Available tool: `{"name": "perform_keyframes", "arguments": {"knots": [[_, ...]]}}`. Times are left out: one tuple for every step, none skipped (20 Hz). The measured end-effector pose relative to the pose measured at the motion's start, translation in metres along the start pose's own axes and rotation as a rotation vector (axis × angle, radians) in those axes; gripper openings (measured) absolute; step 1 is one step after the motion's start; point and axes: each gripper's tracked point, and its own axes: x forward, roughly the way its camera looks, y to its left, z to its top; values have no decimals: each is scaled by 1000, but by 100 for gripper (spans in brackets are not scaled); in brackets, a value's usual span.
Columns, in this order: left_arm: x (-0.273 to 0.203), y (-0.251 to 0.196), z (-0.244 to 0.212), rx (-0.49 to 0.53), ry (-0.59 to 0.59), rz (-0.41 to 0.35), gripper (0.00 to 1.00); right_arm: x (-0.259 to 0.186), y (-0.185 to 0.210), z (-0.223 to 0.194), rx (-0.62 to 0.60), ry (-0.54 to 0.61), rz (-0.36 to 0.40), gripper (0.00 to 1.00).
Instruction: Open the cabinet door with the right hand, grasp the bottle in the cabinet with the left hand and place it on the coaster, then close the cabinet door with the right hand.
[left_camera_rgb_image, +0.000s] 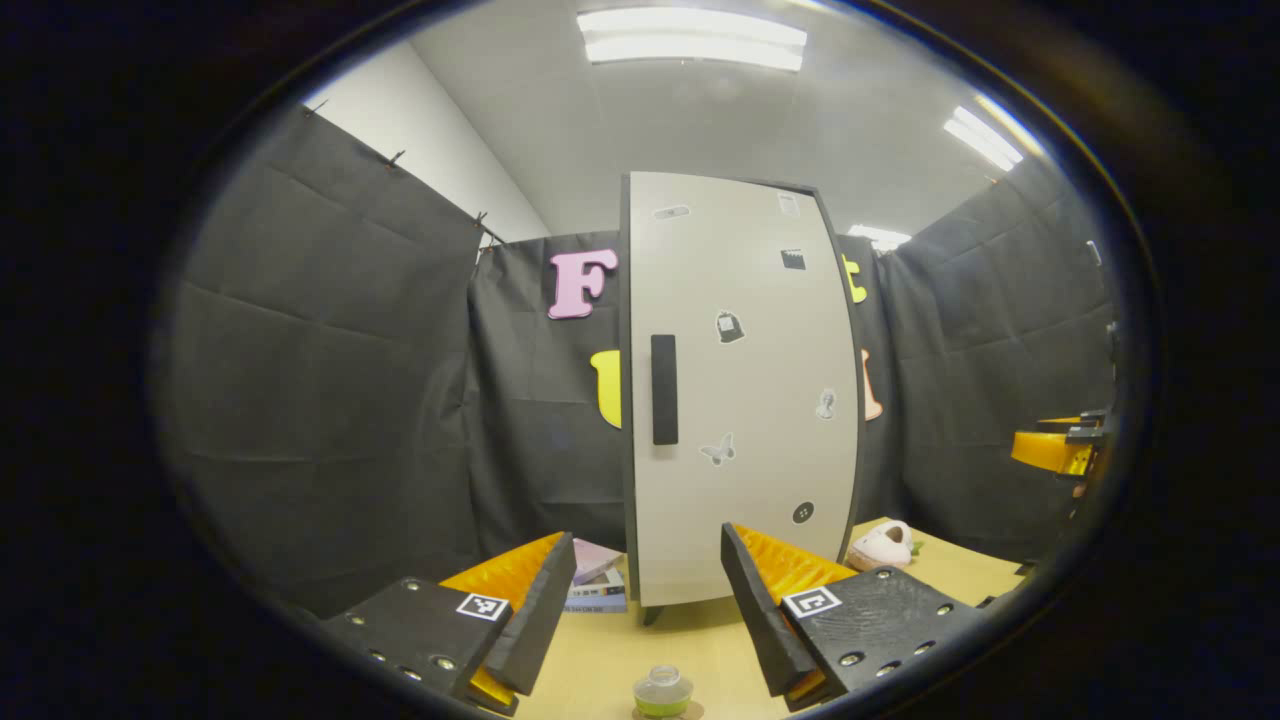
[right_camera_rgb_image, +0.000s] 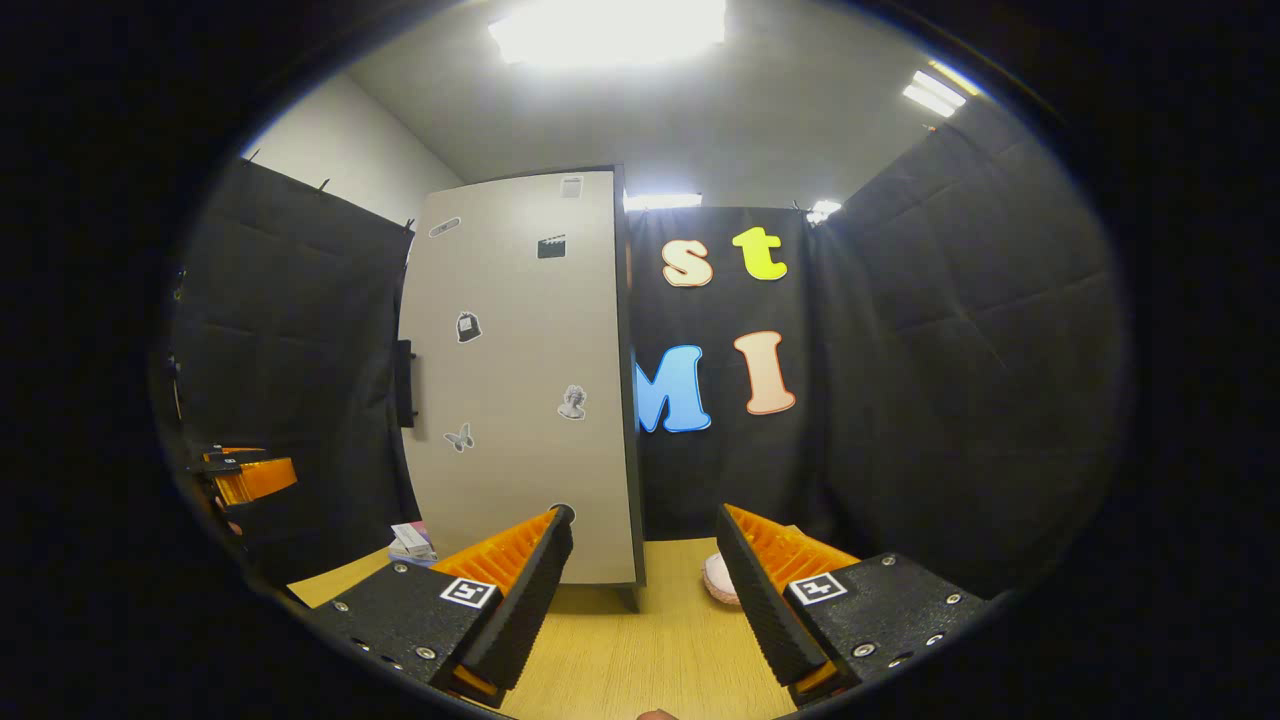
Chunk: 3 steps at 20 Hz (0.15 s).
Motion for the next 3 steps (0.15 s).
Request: {"name": "perform_keyframes", "arguments": {"knots": [[0,2,-1,-2,3,2,83,0,0,0,-1,1,1,90],[0,3,-1,-5,3,3,87,-1,1,0,-1,1,2,90],[1,3,-1,-7,4,4,88,0,1,0,-2,1,0,90]]}}
